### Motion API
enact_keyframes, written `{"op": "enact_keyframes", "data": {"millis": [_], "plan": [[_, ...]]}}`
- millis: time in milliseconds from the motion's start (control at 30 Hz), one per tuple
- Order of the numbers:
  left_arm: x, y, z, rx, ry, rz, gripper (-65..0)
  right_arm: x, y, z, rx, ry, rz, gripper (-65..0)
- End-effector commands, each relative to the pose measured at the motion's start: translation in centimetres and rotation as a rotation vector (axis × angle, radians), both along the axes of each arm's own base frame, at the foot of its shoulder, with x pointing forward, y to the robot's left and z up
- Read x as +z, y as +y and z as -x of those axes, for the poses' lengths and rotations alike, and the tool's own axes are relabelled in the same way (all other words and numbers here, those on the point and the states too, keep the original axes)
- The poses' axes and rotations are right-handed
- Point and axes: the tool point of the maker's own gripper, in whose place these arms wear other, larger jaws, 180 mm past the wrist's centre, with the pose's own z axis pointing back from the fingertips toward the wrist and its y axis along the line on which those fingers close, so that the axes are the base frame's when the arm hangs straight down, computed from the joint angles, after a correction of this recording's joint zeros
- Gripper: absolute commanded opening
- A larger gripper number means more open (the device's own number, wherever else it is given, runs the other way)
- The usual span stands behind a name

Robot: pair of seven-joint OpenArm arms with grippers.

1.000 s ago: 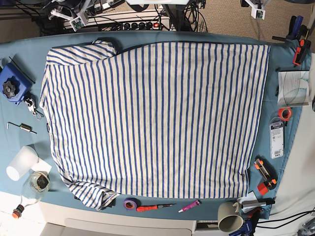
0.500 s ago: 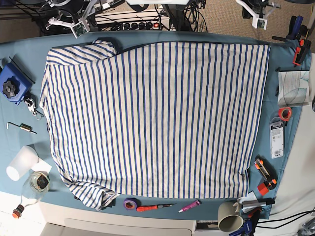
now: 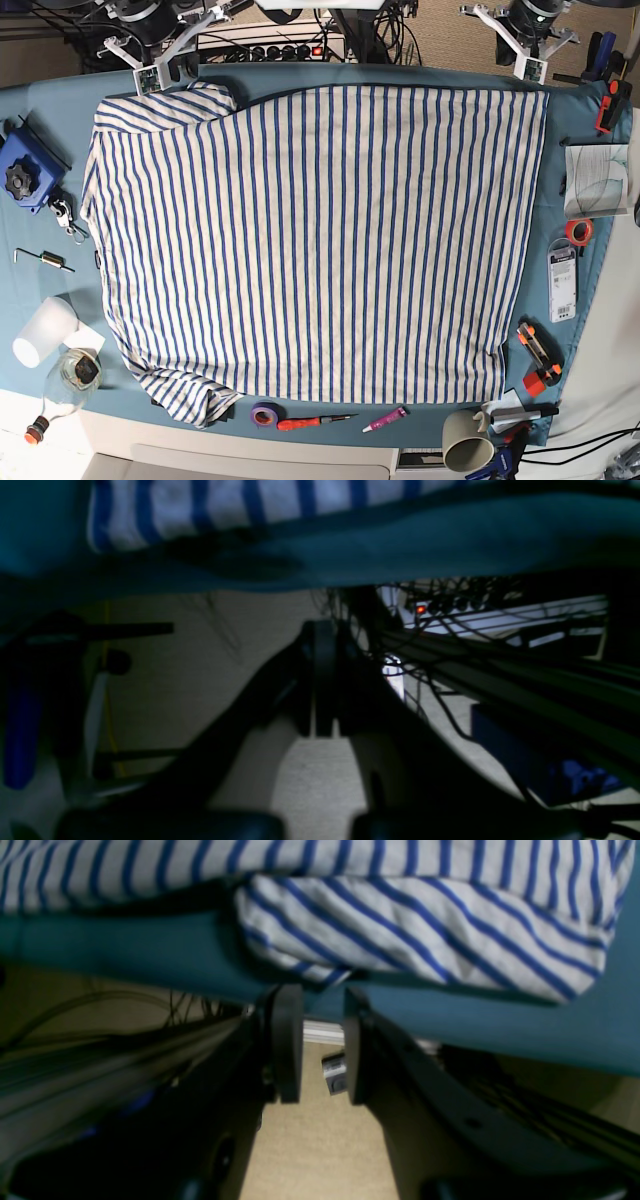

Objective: Fold the T-shirt properly
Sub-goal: 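Move both grippers down toward the shirt's collar-side corners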

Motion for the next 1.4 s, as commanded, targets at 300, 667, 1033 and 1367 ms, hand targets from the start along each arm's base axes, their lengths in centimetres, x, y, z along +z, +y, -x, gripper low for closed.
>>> {"op": "enact_keyframes", "data": {"millis": [300,667,1033,1367], "plan": [[0.7,0.4,-0.2,-0.024,-0.019,-0.014,-58.8,0.7,-2.1,-2.2,-0.022,-0.074,0.114,-49.9],[0.7,0.4,-0.4,-0.024,-0.025,-0.014,-47.7,2.8,-12.7,-2.7,-0.245,-0.128,0.339,-49.9],[0.9,0.3,-0.7,-0.024,-0.043,-0.011,-47.8,0.3,-17.0,-2.2,-0.309,-0.073,0.133,-50.0],[0.9,0.3,-0.7,-0.023,-0.042,-0.011,-47.7,-1.6,-15.5,-2.5,-0.224,-0.015,0.037,-49.9]]}}
